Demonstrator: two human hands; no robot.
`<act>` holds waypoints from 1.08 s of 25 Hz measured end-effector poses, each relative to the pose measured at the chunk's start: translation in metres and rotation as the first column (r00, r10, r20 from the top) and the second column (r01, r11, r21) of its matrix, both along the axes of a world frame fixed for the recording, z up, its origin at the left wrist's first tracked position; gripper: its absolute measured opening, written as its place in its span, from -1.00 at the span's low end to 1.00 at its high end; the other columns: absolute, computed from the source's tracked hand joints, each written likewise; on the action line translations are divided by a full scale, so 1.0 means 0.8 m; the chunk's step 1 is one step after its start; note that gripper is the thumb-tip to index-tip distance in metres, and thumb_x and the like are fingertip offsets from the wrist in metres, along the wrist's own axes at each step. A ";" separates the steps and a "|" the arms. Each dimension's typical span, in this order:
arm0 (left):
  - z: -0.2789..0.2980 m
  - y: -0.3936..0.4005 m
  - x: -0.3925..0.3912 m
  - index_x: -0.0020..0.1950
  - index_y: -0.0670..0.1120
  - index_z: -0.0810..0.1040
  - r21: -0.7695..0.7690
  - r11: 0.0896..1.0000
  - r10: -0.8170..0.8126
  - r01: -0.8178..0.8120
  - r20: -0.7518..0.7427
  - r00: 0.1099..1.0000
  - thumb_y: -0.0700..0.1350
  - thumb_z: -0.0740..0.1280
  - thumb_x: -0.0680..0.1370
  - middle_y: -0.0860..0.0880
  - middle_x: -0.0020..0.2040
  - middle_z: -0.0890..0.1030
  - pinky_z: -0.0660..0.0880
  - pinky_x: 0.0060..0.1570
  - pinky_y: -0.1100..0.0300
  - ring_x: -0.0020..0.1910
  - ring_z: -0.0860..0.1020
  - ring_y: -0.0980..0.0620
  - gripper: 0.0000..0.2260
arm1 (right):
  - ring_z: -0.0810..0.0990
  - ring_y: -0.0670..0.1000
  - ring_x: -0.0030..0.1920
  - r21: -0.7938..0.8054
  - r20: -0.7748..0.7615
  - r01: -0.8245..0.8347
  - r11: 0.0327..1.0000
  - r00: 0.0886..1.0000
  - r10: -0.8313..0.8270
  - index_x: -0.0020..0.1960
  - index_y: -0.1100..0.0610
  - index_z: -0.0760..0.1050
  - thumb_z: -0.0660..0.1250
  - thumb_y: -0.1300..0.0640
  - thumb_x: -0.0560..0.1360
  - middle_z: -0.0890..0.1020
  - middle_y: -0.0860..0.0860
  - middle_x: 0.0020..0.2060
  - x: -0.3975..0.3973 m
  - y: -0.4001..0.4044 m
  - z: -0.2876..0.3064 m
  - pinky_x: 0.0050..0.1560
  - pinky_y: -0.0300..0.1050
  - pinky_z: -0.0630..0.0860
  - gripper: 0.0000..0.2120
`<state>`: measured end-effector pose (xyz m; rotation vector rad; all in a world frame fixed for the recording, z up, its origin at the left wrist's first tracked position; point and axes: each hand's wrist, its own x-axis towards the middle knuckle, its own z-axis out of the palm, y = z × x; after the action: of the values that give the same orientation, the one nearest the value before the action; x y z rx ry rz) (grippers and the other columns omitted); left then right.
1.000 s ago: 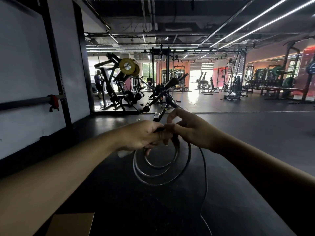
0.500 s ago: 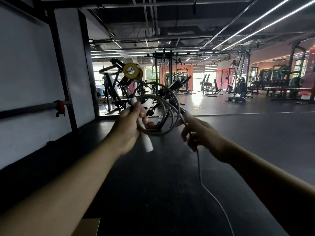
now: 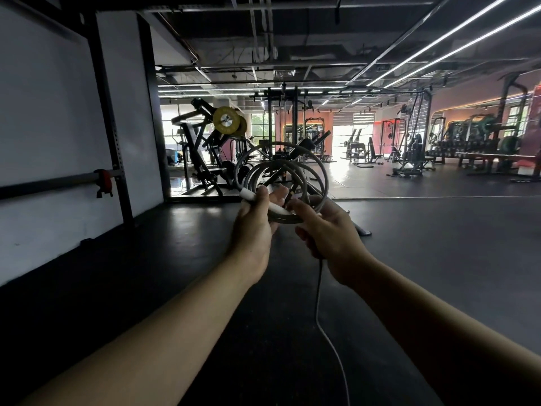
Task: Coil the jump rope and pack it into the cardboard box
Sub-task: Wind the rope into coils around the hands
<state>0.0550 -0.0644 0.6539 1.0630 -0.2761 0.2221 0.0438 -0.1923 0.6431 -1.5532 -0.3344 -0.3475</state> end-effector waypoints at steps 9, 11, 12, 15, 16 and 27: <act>0.049 0.104 -0.007 0.45 0.09 0.34 0.707 0.681 -0.028 -0.191 0.285 0.958 -0.03 0.57 0.37 0.07 0.31 0.61 0.41 0.26 0.12 0.33 0.52 0.05 -0.29 | 0.54 -0.23 -0.46 -0.822 0.267 0.224 0.523 0.964 0.007 -0.11 0.08 0.59 0.44 0.10 0.52 0.66 -0.02 -0.36 0.003 -0.040 0.043 -0.30 -0.24 0.53 -0.93; 0.083 0.092 -0.018 0.46 0.20 0.29 0.927 0.249 -0.208 -0.281 0.335 0.919 0.10 0.61 0.29 0.16 0.32 0.58 0.34 0.24 0.20 0.33 0.46 0.14 -0.18 | 0.54 -0.20 -0.37 -0.887 0.293 0.237 0.396 0.952 0.087 -0.05 0.07 0.60 0.46 0.08 0.51 0.62 -0.08 -0.30 -0.004 -0.030 0.057 -0.23 -0.21 0.52 -0.91; 0.094 0.080 -0.024 0.43 0.23 0.32 0.954 0.069 -0.272 -0.293 0.300 0.914 0.14 0.63 0.26 0.19 0.28 0.60 0.35 0.20 0.20 0.29 0.48 0.17 -0.18 | 0.54 -0.14 -0.31 -0.902 0.315 0.255 0.348 0.941 0.126 0.01 0.10 0.61 0.46 0.07 0.50 0.60 -0.08 -0.24 -0.008 -0.023 0.064 -0.22 -0.24 0.48 -0.86; 0.094 0.047 -0.029 0.40 0.14 0.38 0.958 -0.119 -0.325 -0.261 0.211 0.922 0.08 0.67 0.22 0.21 0.19 0.61 0.51 0.17 0.14 0.16 0.57 0.16 -0.18 | 0.55 -0.09 -0.16 -0.915 0.366 0.316 0.252 0.912 0.183 0.12 0.12 0.61 0.48 0.07 0.48 0.62 -0.06 -0.13 -0.016 -0.010 0.080 -0.22 -0.33 0.40 -0.75; 0.087 0.042 -0.026 0.40 0.11 0.38 0.962 -0.086 -0.308 -0.261 0.223 0.925 0.05 0.69 0.21 0.20 0.19 0.61 0.53 0.18 0.12 0.16 0.58 0.14 -0.17 | 0.56 -0.09 -0.17 -0.914 0.357 0.306 0.265 0.918 0.172 0.10 0.09 0.60 0.48 0.07 0.47 0.62 -0.09 -0.14 -0.017 -0.011 0.082 -0.21 -0.32 0.41 -0.77; 0.048 0.046 -0.018 0.02 0.01 0.69 0.975 0.173 -0.269 -0.136 0.180 0.946 -0.06 0.63 0.34 0.08 -0.06 0.74 0.55 0.13 0.11 0.01 0.67 0.11 -0.71 | 0.63 0.04 -0.34 -0.728 0.121 -0.046 0.684 0.973 0.194 0.12 0.05 0.35 0.50 -0.17 0.36 0.73 0.19 -0.23 -0.021 -0.033 0.054 -0.28 -0.01 0.55 -0.49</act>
<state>0.0402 -0.0275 0.6923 2.3912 -0.8565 0.0984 0.0271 -0.2190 0.6865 -2.2731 -0.7969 -0.2681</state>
